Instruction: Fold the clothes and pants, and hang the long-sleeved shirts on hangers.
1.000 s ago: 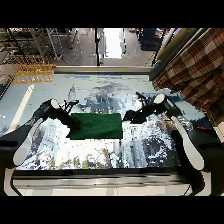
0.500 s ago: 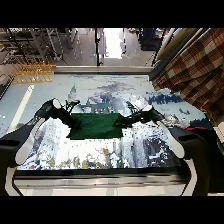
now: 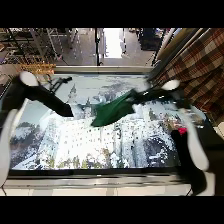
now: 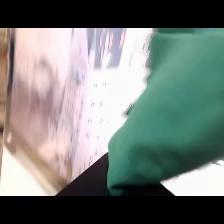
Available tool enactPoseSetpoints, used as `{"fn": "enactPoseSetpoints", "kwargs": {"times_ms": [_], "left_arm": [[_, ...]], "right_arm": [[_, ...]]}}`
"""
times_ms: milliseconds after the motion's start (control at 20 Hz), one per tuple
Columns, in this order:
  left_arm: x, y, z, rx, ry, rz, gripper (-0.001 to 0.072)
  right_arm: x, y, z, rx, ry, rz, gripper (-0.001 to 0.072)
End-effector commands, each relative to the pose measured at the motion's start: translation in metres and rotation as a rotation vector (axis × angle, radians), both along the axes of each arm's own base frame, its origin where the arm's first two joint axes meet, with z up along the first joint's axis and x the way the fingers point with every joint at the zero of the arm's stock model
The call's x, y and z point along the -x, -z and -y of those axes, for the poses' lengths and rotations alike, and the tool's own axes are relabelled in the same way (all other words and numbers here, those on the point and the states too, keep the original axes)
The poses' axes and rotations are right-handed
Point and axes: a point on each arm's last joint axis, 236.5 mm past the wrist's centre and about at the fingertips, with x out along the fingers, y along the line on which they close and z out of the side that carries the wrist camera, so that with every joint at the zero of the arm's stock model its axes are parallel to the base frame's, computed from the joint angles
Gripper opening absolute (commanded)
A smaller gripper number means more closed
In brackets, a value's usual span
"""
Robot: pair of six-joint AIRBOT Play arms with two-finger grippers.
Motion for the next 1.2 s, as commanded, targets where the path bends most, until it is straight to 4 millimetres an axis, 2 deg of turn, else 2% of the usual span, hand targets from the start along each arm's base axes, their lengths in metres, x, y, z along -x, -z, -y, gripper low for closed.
{"fn": "enactPoseSetpoints", "kwargs": {"times_ms": [0,100,200,300,400,500,550,700,750,800,850,900,950,1050,1100,1150], "left_arm": [[0.062,-0.076,0.002,0.037,0.076,0.083,0.0007],[0.077,-0.099,0.001,0.042,0.073,0.154,0.0007],[0.085,-0.113,0.0,0.046,0.071,0.202,0.0007],[0.089,-0.118,0.0,0.048,0.067,0.214,0.0007],[0.088,-0.118,0.0,0.048,0.059,0.207,0.0007],[0.087,-0.116,0.0,0.048,0.059,0.202,0.0007],[0.086,-0.115,0.0,0.047,0.059,0.197,0.0007],[0.082,-0.109,0.0,0.046,0.059,0.182,0.0007],[0.081,-0.107,0.0,0.046,0.059,0.175,0.0007],[0.079,-0.105,0.0,0.045,0.059,0.167,0.0007],[0.077,-0.103,0.001,0.044,0.059,0.16,0.0007],[0.076,-0.1,0.0,0.042,0.057,0.154,0.0007],[0.074,-0.098,-0.001,0.037,0.055,0.148,0.0007],[0.069,-0.092,-0.007,0.007,0.04,0.143,0.0007],[0.067,-0.088,-0.011,-0.016,0.029,0.142,0.0007],[0.061,-0.084,-0.018,-0.049,0.007,0.15,0.0007]], "right_arm": [[0.035,-0.089,0.108,0.104,0.244,0.066,0.0019],[0.075,-0.115,0.185,0.226,0.408,0.067,0.0019],[0.125,-0.119,0.257,0.341,0.567,-0.001,0.0018],[0.178,-0.114,0.321,0.421,0.752,-0.092,0.0018],[0.233,-0.094,0.368,0.479,0.912,-0.205,0.0019],[0.298,-0.047,0.392,0.508,1.01,-0.401,0.0019],[0.326,-0.021,0.392,0.497,1.031,-0.506,0.0019],[0.396,0.062,0.372,0.43,1.066,-0.817,0.0019],[0.412,0.082,0.369,0.439,1.067,-0.889,0.0021],[0.422,0.099,0.368,0.454,1.059,-0.932,0.0074],[0.426,0.108,0.367,0.453,1.048,-0.959,0.0357],[0.427,0.109,0.371,0.456,1.043,-0.972,0.0674],[0.423,0.102,0.383,0.469,1.054,-0.958,0.0694],[0.403,0.064,0.422,0.524,1.125,-0.845,0.0694],[0.376,0.032,0.445,0.546,1.181,-0.698,0.0693],[0.336,-0.004,0.464,0.54,1.238,-0.492,0.0692]]}}
